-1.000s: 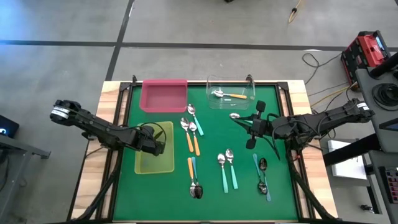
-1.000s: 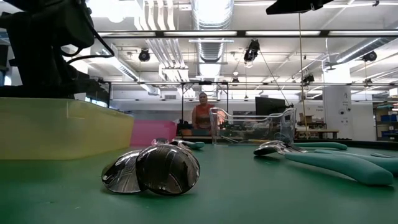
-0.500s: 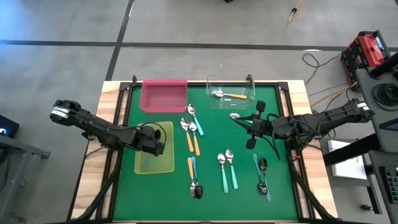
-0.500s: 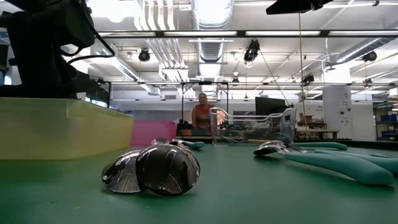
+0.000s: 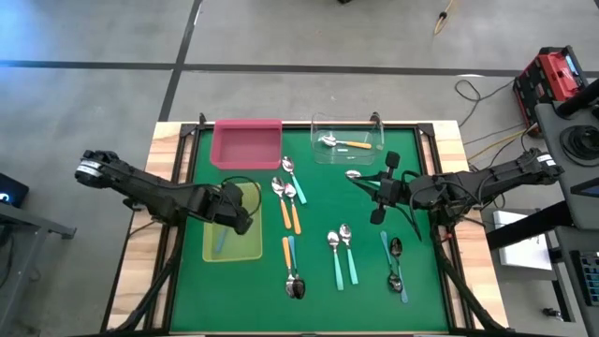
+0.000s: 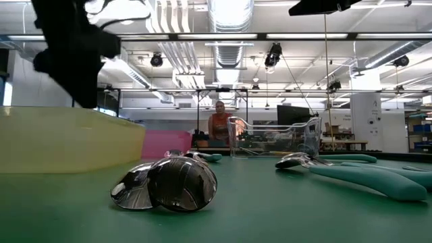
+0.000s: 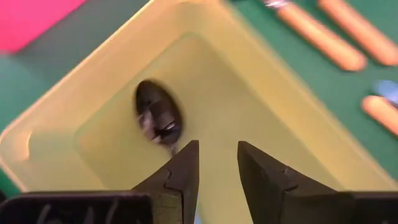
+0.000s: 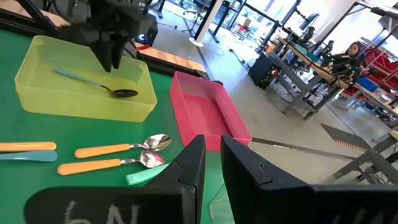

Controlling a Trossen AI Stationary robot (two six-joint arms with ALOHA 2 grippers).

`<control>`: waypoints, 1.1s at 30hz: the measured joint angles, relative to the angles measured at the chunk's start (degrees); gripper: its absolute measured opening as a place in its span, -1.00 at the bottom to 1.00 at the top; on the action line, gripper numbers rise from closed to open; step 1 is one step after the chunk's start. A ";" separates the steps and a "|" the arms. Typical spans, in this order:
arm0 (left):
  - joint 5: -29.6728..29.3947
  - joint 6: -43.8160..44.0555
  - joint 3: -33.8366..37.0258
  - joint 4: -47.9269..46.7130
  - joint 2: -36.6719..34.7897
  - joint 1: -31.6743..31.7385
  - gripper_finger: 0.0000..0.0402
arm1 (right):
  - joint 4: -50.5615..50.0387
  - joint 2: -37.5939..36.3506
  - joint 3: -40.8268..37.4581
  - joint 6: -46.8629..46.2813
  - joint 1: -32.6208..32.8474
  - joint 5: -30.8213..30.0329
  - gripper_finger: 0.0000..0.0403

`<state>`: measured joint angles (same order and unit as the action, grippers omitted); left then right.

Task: Sort silverware by color (type)
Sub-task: Put the blue spoon into the yellow bin

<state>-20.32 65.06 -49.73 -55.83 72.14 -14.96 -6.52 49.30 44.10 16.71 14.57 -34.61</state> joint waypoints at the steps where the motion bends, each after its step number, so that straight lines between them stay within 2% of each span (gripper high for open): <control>1: 0.19 -1.69 -0.81 0.15 -0.03 0.12 -0.57 | 0.01 0.00 0.00 0.00 0.00 0.00 -0.79; 6: 0.26 -6.62 -1.70 -0.17 -0.04 1.75 -0.74 | 0.37 0.00 0.00 0.02 0.01 0.00 -0.79; 11: 0.31 -8.48 1.95 0.48 -0.04 4.08 -0.98 | 0.89 0.00 0.00 0.50 0.00 0.00 -0.79; 19: 0.82 -7.45 8.26 9.66 -0.04 5.31 -0.99 | 0.93 0.00 0.00 0.73 0.02 0.00 -0.79; 24: -1.25 -6.62 10.14 10.30 -0.04 6.73 -1.00 | 1.17 0.00 0.00 0.85 0.00 0.00 -0.79; 29: -1.64 -6.53 9.97 10.62 -0.04 7.10 -1.00 | 1.19 0.00 0.00 1.24 0.02 0.00 -0.79; 33: -1.57 -8.92 6.60 7.49 -0.12 7.10 -1.00 | 1.40 0.00 0.00 1.29 0.02 0.00 -0.79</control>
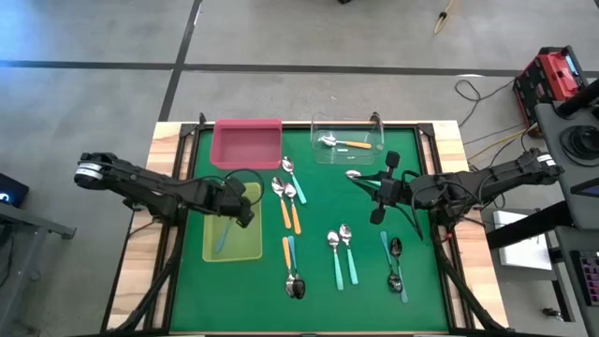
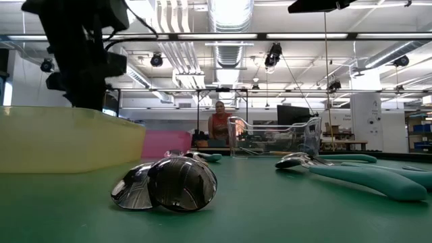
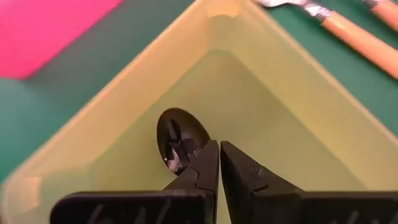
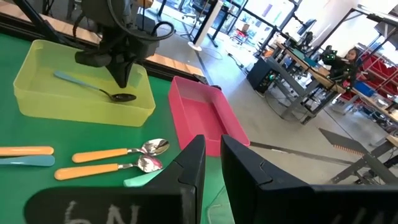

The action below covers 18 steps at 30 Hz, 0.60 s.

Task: Sort silverware by color (type)
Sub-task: Put the blue spoon into the yellow bin

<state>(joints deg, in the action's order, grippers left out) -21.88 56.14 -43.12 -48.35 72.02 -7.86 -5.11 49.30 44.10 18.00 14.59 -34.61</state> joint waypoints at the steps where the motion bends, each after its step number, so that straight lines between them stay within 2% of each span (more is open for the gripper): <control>1: -0.14 -1.53 -1.37 -1.38 -0.28 0.00 -1.00 | 0.31 0.00 0.00 -0.52 0.00 -0.01 -0.79; 5: -4.21 -11.46 -6.66 -4.52 -3.86 -0.07 -1.00 | 5.64 1.27 0.02 -3.09 -0.11 -0.04 -0.79; 8: -1.30 -24.34 -7.51 -4.51 -7.84 -0.01 -1.00 | 9.44 3.15 0.24 -2.54 -0.13 -0.02 -0.79; 12: 6.98 -46.28 -5.32 -4.16 -11.84 -0.11 -1.00 | 10.11 5.75 2.40 -1.86 -0.17 -0.03 -0.79; 15: 5.12 -57.84 -2.64 0.22 -12.27 0.48 -1.00 | 10.09 7.52 3.85 -0.89 -0.17 -0.07 -0.79; 18: 3.03 -62.57 -0.43 6.64 -10.43 1.95 -1.00 | 9.84 8.72 4.44 -0.78 -0.26 -0.07 -0.79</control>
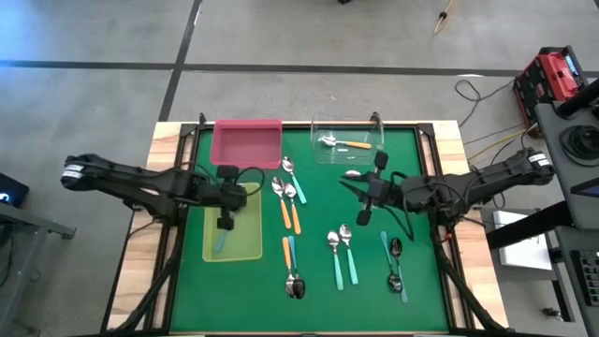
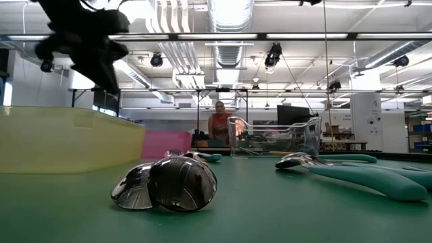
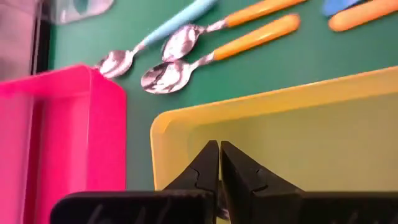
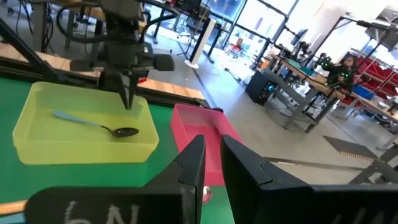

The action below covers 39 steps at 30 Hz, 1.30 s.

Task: Sort silverware by color (type)
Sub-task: Put the blue spoon into the yellow bin

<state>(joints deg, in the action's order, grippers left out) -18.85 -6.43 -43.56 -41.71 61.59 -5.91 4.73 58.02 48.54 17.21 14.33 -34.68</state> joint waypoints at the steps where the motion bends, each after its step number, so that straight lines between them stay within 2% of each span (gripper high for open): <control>1: -0.35 -0.06 0.19 -0.07 1.26 0.41 -1.00 | 0.01 0.29 0.08 0.16 0.00 0.00 -0.79; 6: -1.62 1.10 -0.45 -0.75 5.69 2.03 -1.00 | -0.09 0.92 0.10 1.49 -0.06 -0.53 -0.79; 16: -1.60 2.17 -0.45 -0.86 15.15 2.57 -1.00 | -2.03 1.01 0.10 2.47 -0.11 -5.86 -0.79; 24: -1.70 2.66 -0.45 -0.93 22.11 4.81 -1.00 | -2.75 0.74 0.10 2.89 -0.11 -5.95 -0.79; 31: -1.73 2.93 -0.45 -0.93 25.25 5.07 -1.00 | -2.84 0.74 0.10 2.97 -0.11 -5.95 -0.79; 39: -1.75 3.31 -0.45 -1.27 24.93 5.17 -1.00 | -2.95 0.74 0.10 2.97 -0.11 -5.97 -0.79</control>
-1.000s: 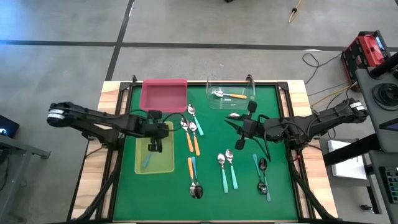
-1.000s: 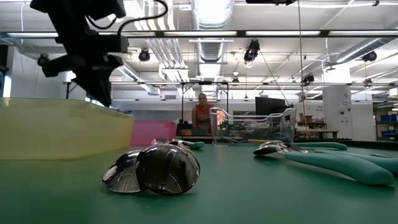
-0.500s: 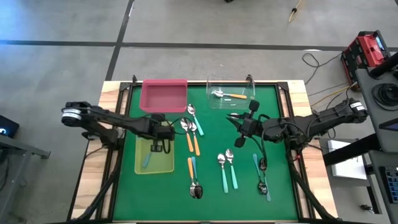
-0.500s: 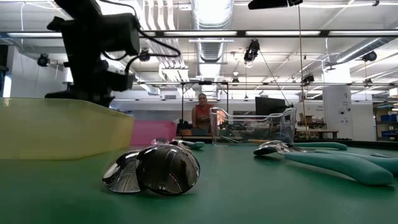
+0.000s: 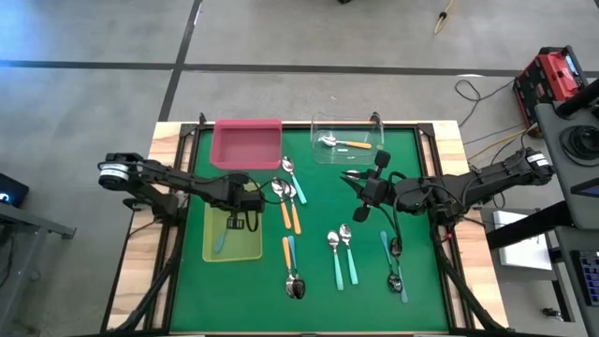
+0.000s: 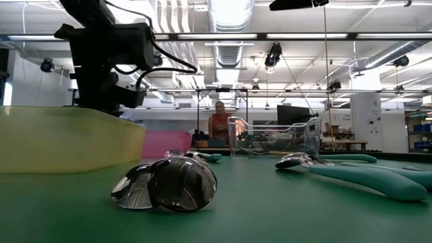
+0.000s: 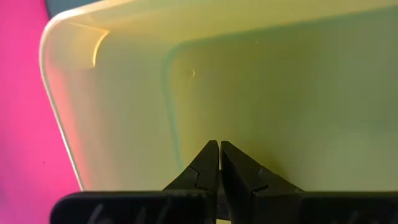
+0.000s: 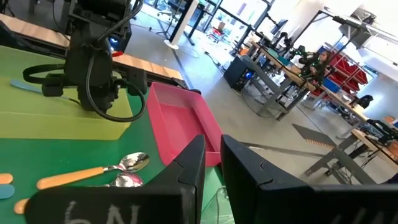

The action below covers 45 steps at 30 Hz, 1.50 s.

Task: Sort silverware by color (type)
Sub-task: Put the blue spoon into the yellow bin, then put the light blue spoon into the red bin

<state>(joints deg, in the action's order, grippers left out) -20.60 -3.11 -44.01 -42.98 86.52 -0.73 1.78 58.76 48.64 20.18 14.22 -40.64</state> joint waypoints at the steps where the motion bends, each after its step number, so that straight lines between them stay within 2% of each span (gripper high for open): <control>1: 0.00 0.02 0.00 0.00 0.00 0.08 -1.00 | 0.00 0.00 0.00 0.00 0.00 0.00 -0.79; 8: -1.78 0.61 0.00 -0.03 0.00 1.66 -1.00 | -0.02 0.00 0.00 -0.02 0.00 0.00 -0.79; 19: -1.36 0.46 -0.02 -0.22 0.00 1.89 -1.00 | 0.00 0.00 -0.02 -0.22 0.00 0.02 -0.79; 30: 0.79 5.40 -3.31 -8.46 0.00 1.97 -1.00 | -0.02 0.00 -0.04 -0.07 0.00 0.02 -0.79; 37: 0.65 13.04 -6.86 -16.21 -0.44 1.96 -1.00 | 0.02 0.00 -0.04 -1.29 -0.02 0.03 -0.79; 41: 0.09 14.27 -7.71 -15.53 -4.53 0.35 -1.00 | 0.04 0.00 -0.04 -5.13 -0.02 0.04 -0.79; 45: -0.12 13.61 -7.15 -10.26 -12.52 -1.81 -1.00 | -0.77 0.00 -0.04 -10.62 -0.02 0.05 -0.79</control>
<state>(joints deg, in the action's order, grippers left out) -20.72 10.50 -51.16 -53.24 74.00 -2.54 1.01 58.76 48.60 9.56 14.20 -40.60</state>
